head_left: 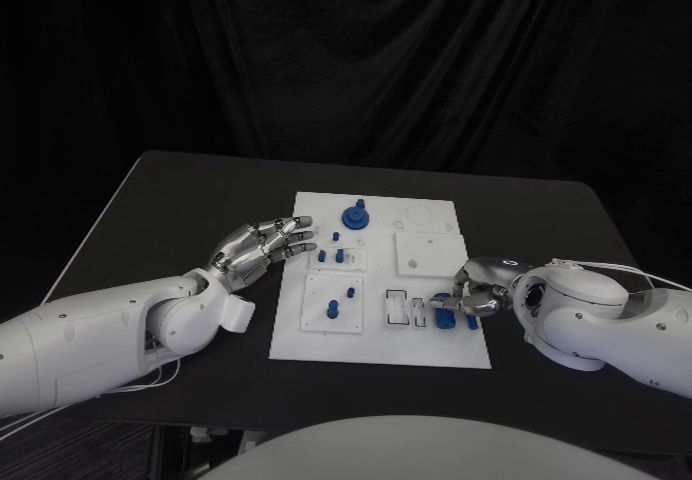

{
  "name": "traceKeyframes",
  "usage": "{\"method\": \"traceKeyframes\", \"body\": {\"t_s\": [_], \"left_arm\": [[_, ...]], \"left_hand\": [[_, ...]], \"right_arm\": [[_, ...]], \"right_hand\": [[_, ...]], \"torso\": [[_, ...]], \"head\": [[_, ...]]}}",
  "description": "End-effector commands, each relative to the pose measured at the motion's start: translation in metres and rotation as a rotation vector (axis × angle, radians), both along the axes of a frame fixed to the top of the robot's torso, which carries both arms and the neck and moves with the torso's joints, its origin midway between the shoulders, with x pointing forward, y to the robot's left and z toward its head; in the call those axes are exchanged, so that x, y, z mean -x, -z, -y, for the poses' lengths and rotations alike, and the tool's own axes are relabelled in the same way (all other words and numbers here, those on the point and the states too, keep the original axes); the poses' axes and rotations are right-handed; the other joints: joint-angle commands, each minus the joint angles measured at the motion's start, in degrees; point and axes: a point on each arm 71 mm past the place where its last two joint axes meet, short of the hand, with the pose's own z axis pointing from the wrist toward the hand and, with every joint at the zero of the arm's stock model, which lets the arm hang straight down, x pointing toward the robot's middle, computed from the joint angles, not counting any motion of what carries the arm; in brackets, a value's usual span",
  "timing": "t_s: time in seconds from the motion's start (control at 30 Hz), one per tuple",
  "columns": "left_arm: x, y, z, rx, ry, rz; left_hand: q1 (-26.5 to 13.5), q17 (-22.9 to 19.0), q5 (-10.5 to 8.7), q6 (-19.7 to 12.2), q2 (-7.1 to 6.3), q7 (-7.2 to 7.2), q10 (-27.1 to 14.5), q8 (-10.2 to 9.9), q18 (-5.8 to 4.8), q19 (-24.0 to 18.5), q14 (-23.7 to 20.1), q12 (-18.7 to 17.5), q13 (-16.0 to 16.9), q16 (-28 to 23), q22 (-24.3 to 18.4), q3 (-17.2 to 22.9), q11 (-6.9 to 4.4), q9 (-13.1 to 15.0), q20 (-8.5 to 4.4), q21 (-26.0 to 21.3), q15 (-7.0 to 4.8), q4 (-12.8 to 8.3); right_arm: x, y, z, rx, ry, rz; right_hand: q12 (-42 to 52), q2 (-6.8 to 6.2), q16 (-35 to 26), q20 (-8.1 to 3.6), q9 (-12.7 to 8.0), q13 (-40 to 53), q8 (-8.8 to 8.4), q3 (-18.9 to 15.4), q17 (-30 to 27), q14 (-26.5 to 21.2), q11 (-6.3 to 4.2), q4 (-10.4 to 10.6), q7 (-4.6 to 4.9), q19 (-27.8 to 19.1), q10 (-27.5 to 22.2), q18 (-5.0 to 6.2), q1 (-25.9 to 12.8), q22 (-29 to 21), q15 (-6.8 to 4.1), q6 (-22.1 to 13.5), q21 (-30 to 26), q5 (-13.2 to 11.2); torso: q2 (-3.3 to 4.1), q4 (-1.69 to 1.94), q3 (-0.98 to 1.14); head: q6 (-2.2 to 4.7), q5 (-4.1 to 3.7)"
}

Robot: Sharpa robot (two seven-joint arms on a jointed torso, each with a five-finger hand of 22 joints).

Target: Assemble the parts on the task board

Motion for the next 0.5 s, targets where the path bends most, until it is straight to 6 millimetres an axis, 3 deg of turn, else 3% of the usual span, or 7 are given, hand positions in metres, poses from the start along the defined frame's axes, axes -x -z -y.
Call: {"method": "traceKeyframes", "body": {"t_s": [0.03, 0.17, 0.5], "left_arm": [[0.001, 0.0, 0.002, 0.016, 0.009, -0.001], [0.001, 0.0, 0.002, 0.016, 0.01, -0.003], [0.001, 0.001, 0.003, 0.018, 0.015, -0.006]], "left_hand": [[0.17, 0.05, -0.18, -0.02, 0.2, 0.78, 0.07, 0.21, -0.9, 0.38, -0.07, 0.14, 0.05, 0.16, -0.05, 0.3, 0.3, 0.01, 0.0, 0.2, 0.19, 0.04], [0.18, 0.05, -0.19, -0.03, 0.19, 0.79, 0.06, 0.2, -0.91, 0.37, -0.08, 0.12, 0.04, 0.17, -0.09, 0.33, 0.31, 0.01, 0.0, 0.2, 0.19, 0.04], [0.18, 0.04, -0.21, -0.09, 0.2, 0.82, 0.02, 0.19, -0.92, 0.36, -0.14, 0.08, 0.04, 0.06, -0.11, 0.37, 0.33, 0.0, 0.0, 0.19, 0.19, 0.04]], "right_arm": [[0.001, 0.004, 0.001, 0.03, 0.004, -0.019], [0.001, 0.008, 0.0, 0.037, -0.001, -0.03], [-0.001, 0.016, -0.002, 0.067, -0.009, -0.063]], "right_hand": [[0.15, 0.0, 0.13, -0.35, 0.16, 15.08, -0.67, 0.15, 7.86, 4.54, -0.29, -0.03, -0.03, 2.35, 5.86, -0.84, 1.61, 12.13, -0.45, 0.63, 0.13, 3.98], [0.15, -0.02, 0.17, -0.33, 0.27, 15.08, -1.07, 0.23, 7.93, 4.55, -0.27, -0.02, -0.01, 2.32, 5.86, -0.84, 2.28, 12.12, -0.44, 0.64, 0.15, 6.02], [0.15, -0.61, 0.1, -0.36, 1.15, 15.08, -0.89, 0.42, 7.79, 4.53, -0.35, -0.31, -0.1, 2.29, 5.86, -0.82, 3.86, 12.1, -0.48, 0.71, 0.16, 8.35]], "torso": [[-0.01, 0.01, -0.02], [-0.01, 0.0, -0.03], [-0.01, -0.01, -0.03]], "head": [[-0.01, 0.05], [-0.01, 0.11], [-0.01, 0.12]]}}
